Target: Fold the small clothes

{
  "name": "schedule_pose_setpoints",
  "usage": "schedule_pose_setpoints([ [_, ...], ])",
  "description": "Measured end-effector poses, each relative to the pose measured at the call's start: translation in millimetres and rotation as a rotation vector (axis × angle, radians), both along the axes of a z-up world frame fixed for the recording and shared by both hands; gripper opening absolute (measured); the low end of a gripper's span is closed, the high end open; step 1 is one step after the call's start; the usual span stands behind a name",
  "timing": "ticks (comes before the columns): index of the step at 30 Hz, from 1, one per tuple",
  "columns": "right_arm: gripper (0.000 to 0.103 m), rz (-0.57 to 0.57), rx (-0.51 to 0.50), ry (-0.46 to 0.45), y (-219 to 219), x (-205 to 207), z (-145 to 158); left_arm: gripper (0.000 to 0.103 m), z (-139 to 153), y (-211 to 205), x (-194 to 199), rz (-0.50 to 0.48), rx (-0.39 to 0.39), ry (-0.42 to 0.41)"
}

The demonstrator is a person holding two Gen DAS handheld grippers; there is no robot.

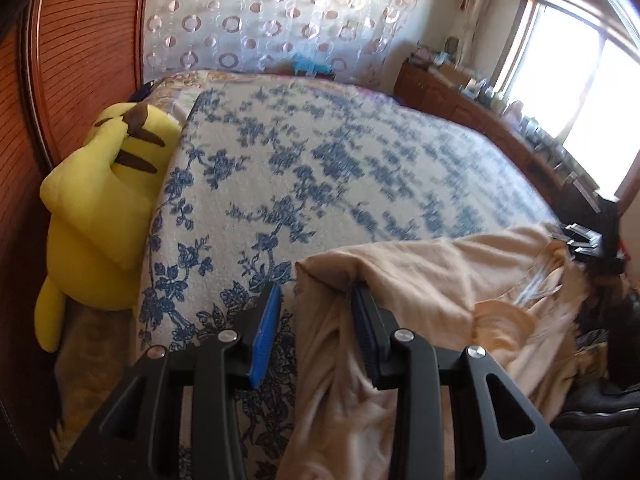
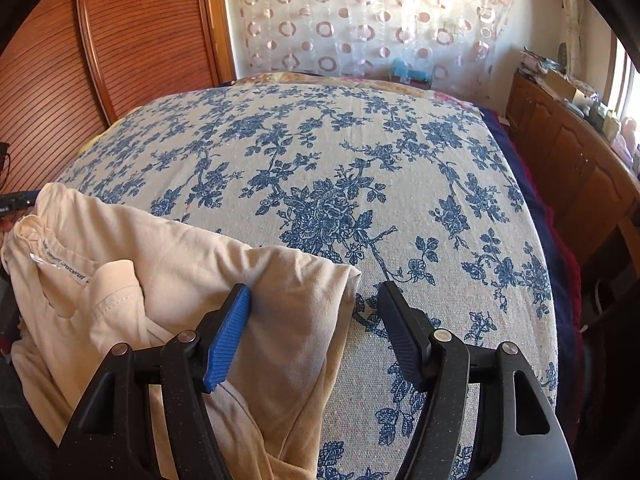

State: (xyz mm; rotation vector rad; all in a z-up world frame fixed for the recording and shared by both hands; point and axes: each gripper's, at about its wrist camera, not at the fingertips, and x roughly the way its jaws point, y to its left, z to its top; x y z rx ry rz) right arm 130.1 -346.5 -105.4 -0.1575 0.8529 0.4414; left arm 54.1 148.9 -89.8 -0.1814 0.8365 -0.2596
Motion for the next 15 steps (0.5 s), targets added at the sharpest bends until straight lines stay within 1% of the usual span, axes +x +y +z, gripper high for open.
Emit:
schedule_pose_setpoints([
  [4, 0.068, -0.001, 0.001, -0.002, -1, 0, -1, 0.035, 13, -3, -9, -0.016, -0.027, -0.05],
  [6, 0.068, -0.002, 0.002, -0.003, -1, -1, -1, 0.035, 18, -7, -10, -0.026, -0.032, -0.062],
  [8, 0.068, -0.002, 0.001, -0.002, -1, 0, 0, 0.035, 19, -13, -8, -0.037, -0.016, -0.06],
  [10, 0.068, -0.001, 0.001, -0.002, -1, 0, -1, 0.035, 16, -19, -5, -0.036, 0.018, -0.048],
  [13, 0.068, -0.002, 0.002, -0.002, -1, -1, -1, 0.035, 7, -23, 5, -0.004, 0.082, -0.006],
  [15, 0.068, -0.002, 0.002, -0.003, -1, -1, -1, 0.035, 1, -23, 9, 0.007, 0.093, 0.018],
])
